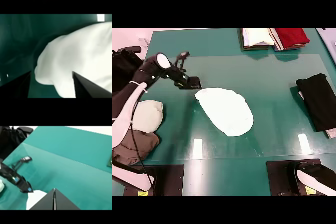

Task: Fold the shirts.

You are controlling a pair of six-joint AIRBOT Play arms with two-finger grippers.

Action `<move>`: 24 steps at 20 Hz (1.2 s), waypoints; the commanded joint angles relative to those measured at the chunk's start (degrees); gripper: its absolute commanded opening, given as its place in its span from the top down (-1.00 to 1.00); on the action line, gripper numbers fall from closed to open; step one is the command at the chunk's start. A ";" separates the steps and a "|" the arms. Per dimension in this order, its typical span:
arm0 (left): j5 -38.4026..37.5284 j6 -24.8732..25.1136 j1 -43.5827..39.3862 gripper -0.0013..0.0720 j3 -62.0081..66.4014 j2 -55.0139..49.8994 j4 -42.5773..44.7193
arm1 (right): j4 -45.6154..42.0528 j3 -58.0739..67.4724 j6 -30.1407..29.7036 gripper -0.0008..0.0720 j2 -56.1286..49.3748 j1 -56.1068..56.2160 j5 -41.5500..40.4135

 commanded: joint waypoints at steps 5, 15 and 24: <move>1.38 2.27 0.55 0.84 -0.15 -3.45 -2.97 | -3.58 -2.34 1.64 0.93 -2.01 0.02 10.29; -2.69 3.39 1.51 0.88 11.02 2.62 2.08 | -0.28 -50.53 3.04 0.05 -6.25 0.02 -4.76; -3.85 3.34 1.51 0.88 10.97 2.60 2.08 | 13.18 -51.65 -1.29 -0.41 -23.69 2.84 -10.38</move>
